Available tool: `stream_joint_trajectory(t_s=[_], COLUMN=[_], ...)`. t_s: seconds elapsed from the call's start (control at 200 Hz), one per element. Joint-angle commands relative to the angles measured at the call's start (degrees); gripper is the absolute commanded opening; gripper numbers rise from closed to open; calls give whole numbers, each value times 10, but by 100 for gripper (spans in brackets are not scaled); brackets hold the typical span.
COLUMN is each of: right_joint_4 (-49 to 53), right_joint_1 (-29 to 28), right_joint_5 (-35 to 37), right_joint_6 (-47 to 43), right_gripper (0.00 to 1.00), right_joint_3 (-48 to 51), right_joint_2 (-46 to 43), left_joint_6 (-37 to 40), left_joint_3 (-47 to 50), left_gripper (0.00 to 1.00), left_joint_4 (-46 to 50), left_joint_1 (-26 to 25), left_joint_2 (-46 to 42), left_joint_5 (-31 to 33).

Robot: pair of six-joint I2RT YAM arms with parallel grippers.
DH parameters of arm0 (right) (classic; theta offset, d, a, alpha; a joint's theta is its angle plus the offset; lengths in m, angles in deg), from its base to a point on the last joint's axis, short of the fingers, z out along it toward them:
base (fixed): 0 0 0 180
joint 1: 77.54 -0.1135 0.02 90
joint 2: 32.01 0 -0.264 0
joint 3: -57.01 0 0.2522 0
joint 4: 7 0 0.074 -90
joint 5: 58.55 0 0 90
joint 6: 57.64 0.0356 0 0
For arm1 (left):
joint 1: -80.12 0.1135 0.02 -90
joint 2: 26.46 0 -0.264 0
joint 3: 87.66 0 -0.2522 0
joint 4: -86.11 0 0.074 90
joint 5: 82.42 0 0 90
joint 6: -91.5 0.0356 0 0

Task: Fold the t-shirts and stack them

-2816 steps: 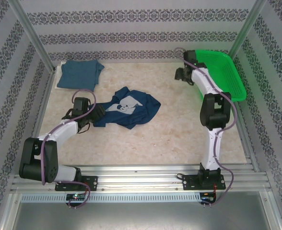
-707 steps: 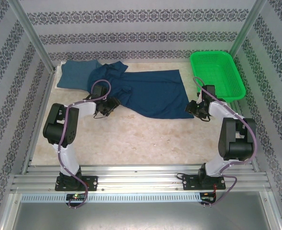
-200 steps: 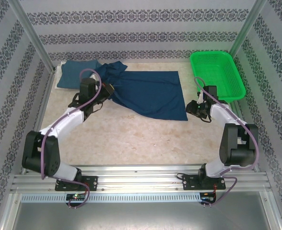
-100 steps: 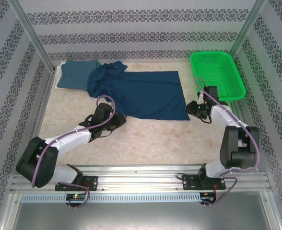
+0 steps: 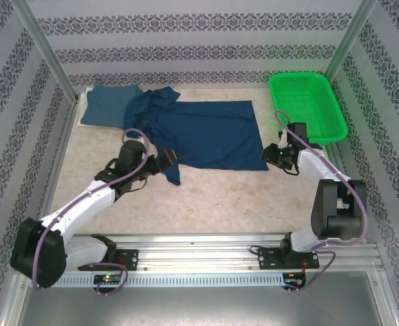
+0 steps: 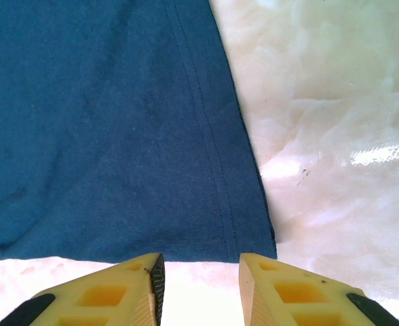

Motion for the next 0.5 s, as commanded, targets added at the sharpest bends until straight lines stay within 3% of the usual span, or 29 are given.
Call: stream_joint_trajectory(t_s=[0.0,0.185,0.495], right_joint_4=[5,8,3], right_joint_1=[-6,-7,-8], right_joint_5=[2,3,5], right_joint_6=[-1,-4,-5], right_gripper=[36,36,36], right_joint_3=[2,9,20], right_joint_2=[-15,-18,-26], left_joint_6=[73,99,120], left_joint_3=[-15,-50,-89], left_gripper=[92,60,51], left_joint_4=[101,47,14], left_joint_1=[43,78,81], left_joint_2=[45,170,267], left_joint_5=[17,-15,16])
